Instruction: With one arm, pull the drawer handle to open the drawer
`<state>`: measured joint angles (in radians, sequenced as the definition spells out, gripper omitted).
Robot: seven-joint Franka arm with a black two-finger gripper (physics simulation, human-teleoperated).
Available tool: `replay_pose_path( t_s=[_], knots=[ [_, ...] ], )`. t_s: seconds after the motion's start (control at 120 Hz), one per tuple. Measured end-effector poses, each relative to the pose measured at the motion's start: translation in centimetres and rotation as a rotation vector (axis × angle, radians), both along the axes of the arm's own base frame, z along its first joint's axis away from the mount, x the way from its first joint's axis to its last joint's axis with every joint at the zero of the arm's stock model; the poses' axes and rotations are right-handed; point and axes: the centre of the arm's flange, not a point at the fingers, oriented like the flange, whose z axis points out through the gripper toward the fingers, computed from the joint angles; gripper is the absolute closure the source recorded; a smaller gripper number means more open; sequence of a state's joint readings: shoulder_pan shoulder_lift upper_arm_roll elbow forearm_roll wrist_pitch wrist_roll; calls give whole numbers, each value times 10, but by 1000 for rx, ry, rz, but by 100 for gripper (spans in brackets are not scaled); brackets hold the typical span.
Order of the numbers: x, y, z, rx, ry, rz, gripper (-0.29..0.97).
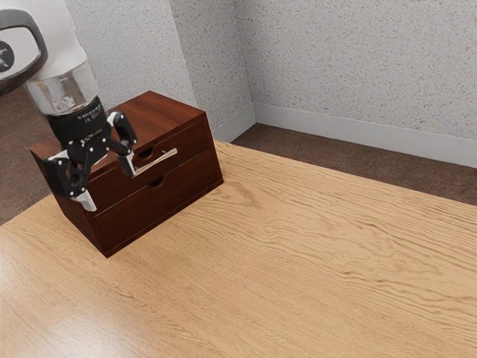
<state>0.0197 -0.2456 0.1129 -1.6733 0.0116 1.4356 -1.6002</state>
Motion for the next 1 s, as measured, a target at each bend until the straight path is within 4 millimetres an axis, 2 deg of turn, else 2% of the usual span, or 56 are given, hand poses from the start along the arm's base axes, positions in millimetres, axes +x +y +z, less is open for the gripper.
replay_pose_path(
  t_s=[0.058,0.125,0.167,0.233,0.35,0.408,0.45,0.575,0.783,0.908,1.0],
  knots=[
    [2,0,-7,0,6,-2,0],
    [-1,0,-5,1,-9,-1,0],
    [-1,4,-18,3,12,7,0],
    [-2,9,-25,12,22,13,0],
    [-3,-2,-40,17,58,-8,0],
    [-3,7,-43,34,65,-46,0],
    [6,14,-50,64,62,-98,0],
    [34,10,-67,149,50,-335,0],
    [113,20,-51,271,-16,-666,0],
    [136,27,-61,282,-9,-841,0],
    [142,44,-69,286,4,-941,0]
  ],
)
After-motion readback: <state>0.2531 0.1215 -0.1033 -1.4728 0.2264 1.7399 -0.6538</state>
